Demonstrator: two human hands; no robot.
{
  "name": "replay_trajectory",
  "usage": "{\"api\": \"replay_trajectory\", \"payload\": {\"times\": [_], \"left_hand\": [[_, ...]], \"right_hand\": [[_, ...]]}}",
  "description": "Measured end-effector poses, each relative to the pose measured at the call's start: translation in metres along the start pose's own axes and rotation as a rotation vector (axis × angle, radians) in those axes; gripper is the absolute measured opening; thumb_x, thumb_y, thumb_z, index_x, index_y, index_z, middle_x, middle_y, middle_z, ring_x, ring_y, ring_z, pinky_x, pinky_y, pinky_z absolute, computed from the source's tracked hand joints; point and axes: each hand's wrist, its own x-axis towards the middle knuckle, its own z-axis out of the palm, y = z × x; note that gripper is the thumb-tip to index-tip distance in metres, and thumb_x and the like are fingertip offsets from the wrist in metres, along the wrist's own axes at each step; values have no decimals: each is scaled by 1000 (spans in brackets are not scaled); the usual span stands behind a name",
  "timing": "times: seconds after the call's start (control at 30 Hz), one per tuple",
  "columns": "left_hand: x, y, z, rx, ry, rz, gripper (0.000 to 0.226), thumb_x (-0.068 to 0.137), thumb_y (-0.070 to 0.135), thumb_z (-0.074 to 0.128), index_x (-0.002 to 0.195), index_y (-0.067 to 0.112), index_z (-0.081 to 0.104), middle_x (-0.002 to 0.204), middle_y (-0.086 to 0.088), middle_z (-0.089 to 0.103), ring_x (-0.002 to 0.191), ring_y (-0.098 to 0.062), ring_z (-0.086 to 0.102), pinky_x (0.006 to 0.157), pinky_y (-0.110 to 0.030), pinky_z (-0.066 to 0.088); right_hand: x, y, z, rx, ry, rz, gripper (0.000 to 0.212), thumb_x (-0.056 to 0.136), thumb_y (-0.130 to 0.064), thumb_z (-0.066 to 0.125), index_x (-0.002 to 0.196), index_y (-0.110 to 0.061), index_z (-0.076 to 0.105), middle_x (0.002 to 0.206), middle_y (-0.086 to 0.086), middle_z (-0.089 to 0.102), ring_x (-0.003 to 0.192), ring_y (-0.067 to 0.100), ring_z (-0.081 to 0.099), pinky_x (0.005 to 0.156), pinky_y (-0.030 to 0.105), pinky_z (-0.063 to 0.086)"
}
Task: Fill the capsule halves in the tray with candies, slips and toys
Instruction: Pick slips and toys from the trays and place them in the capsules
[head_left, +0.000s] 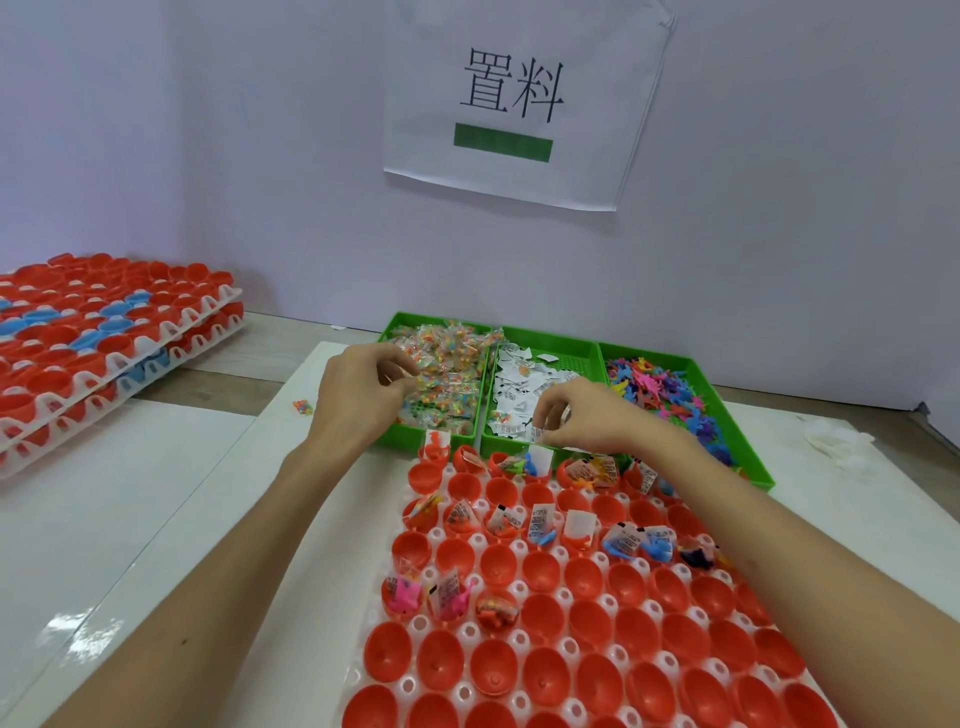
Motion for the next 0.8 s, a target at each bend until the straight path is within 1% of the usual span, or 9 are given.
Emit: {"api": "replay_trajectory", "payload": {"times": [0.1, 0.17, 0.2, 0.27, 0.37, 0.47, 0.57, 0.7, 0.8], "left_hand": [[0, 4, -2, -21, 71, -8, 9, 89, 12, 72, 90, 20, 76, 78, 6, 66, 65, -8, 56, 63, -26, 45], [-1, 10, -4, -88, 78, -9, 8, 90, 13, 72, 91, 21, 74, 80, 6, 67, 63, -8, 56, 59, -22, 43], [-1, 14, -6, -139, 71, -13, 9, 91, 13, 72, 91, 22, 73, 82, 5, 67, 63, -10, 58, 58, -21, 44], [-3, 27, -8, -280, 42, -30, 11, 91, 11, 72, 89, 22, 71, 83, 1, 68, 60, -14, 64, 56, -23, 50], [-13, 53, -10, -532, -50, -41, 9, 92, 6, 71, 91, 16, 71, 81, -5, 68, 57, -13, 70, 57, -21, 57], [-27, 81, -7, -727, -188, -25, 9, 91, 4, 70, 98, 9, 73, 84, -12, 71, 71, -19, 76, 66, -21, 59], [-44, 105, -3, -836, -291, -4, 12, 92, 3, 70, 102, 7, 74, 87, -14, 75, 82, -23, 77, 73, -22, 60], [-62, 128, -4, -928, -345, -14, 15, 89, 5, 71, 101, 12, 76, 95, -17, 76, 87, -24, 77, 73, -20, 59], [-70, 138, -7, -1005, -352, -50, 14, 81, 14, 75, 94, 15, 80, 95, -16, 76, 87, -26, 77, 72, -21, 59]], "right_hand": [[-2, 1, -1, 24, 32, 0, 12, 85, -22, 79, 86, -19, 68, 85, -6, 66, 71, 1, 57, 62, 17, 43], [-7, 1, -5, 77, 103, 2, 13, 83, -25, 80, 81, -19, 69, 84, -4, 70, 70, 3, 59, 66, 23, 47], [-12, 0, -8, 105, 152, 1, 13, 83, -27, 81, 80, -20, 70, 82, -4, 71, 68, 2, 60, 67, 24, 47], [-24, -3, -16, 190, 237, -19, 12, 83, -27, 81, 80, -21, 71, 78, -6, 73, 65, 1, 63, 67, 25, 49], [-51, -13, -29, 434, 303, -77, 14, 82, -25, 82, 83, -16, 71, 82, -5, 77, 69, 11, 73, 73, 31, 59], [-83, -26, -41, 665, 370, -147, 25, 72, -38, 83, 82, -18, 71, 84, -1, 77, 73, 18, 75, 72, 27, 59], [-111, -33, -47, 792, 420, -206, 24, 68, -44, 81, 79, -24, 72, 84, 3, 75, 74, 19, 73, 72, 26, 59], [-128, -38, -57, 851, 443, -247, 22, 67, -43, 81, 76, -25, 71, 80, 3, 72, 74, 17, 68, 69, 25, 56], [-136, -40, -68, 915, 435, -314, 15, 68, -34, 81, 73, -26, 70, 76, 1, 72, 68, 14, 67, 65, 21, 53]]}}
